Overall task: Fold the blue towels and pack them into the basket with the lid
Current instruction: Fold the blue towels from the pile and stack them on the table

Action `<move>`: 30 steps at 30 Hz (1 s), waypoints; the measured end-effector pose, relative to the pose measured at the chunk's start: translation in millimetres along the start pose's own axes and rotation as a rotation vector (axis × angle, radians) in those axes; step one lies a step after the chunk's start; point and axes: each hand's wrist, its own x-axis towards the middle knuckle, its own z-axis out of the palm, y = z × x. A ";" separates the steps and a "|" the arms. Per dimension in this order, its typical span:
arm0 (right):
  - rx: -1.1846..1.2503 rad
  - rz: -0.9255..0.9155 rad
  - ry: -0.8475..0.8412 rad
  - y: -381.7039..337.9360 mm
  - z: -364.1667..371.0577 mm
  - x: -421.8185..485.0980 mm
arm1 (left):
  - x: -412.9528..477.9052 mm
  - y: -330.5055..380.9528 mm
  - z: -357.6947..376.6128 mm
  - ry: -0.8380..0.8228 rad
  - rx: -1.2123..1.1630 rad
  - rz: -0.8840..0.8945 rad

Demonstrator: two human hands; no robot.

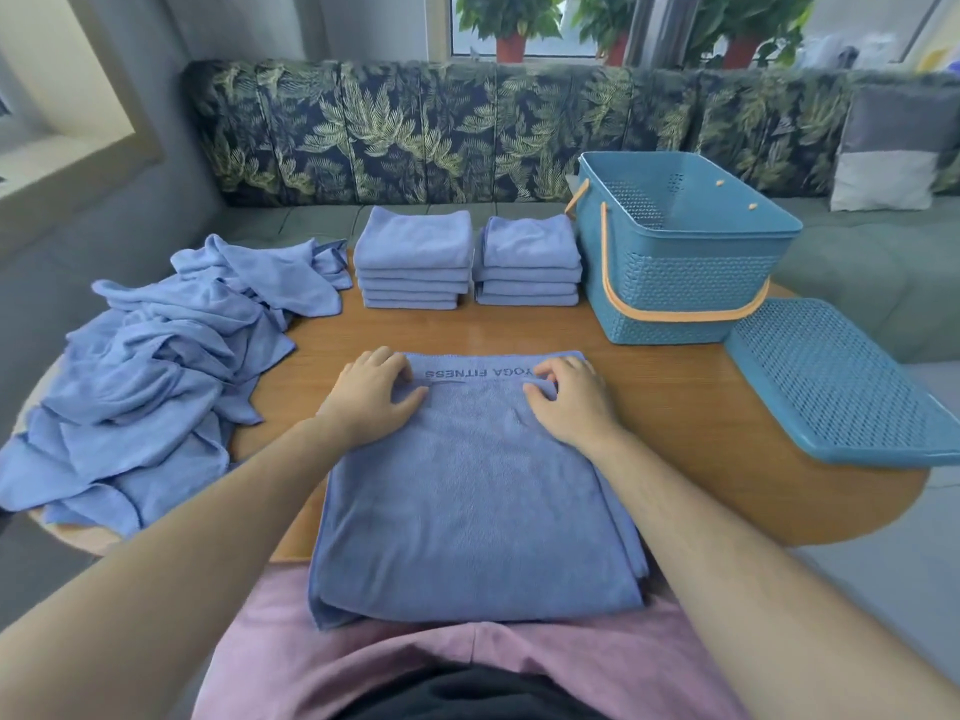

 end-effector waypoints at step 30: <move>0.289 0.139 0.225 40.7 -20.2 -1.9 | -7.0 -26.1 -5.5 0.225 -0.221 -0.003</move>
